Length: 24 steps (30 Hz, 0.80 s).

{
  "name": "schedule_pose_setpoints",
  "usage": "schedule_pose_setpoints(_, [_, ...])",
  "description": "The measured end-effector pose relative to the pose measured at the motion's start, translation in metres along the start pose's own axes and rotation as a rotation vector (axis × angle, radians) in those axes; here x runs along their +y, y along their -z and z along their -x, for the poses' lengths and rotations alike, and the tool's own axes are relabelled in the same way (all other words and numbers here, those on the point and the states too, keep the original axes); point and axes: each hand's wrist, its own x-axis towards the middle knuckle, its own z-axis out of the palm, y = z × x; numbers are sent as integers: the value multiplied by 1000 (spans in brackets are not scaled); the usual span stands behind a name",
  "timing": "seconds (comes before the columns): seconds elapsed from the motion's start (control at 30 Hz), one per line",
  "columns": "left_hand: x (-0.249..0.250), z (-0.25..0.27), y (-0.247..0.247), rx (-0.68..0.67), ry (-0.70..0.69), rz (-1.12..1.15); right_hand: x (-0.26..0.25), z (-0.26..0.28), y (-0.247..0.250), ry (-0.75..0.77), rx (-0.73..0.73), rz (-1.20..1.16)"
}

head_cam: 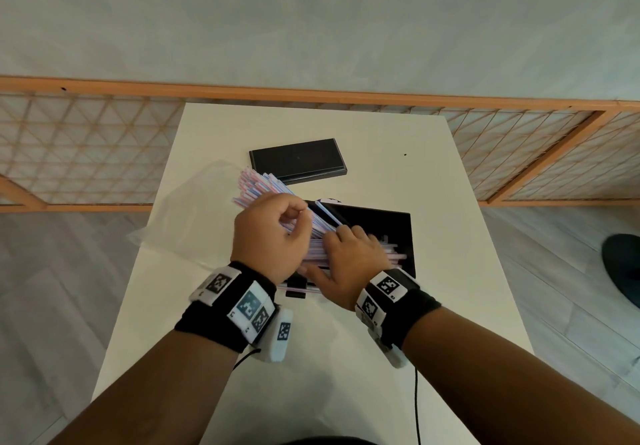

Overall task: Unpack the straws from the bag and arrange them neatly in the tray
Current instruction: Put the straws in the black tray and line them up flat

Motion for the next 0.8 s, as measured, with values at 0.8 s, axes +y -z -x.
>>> schedule_pose_setpoints(0.8, [39, -52, -59, -501, 295, -382, 74, 34, 35, -163, 58, -432])
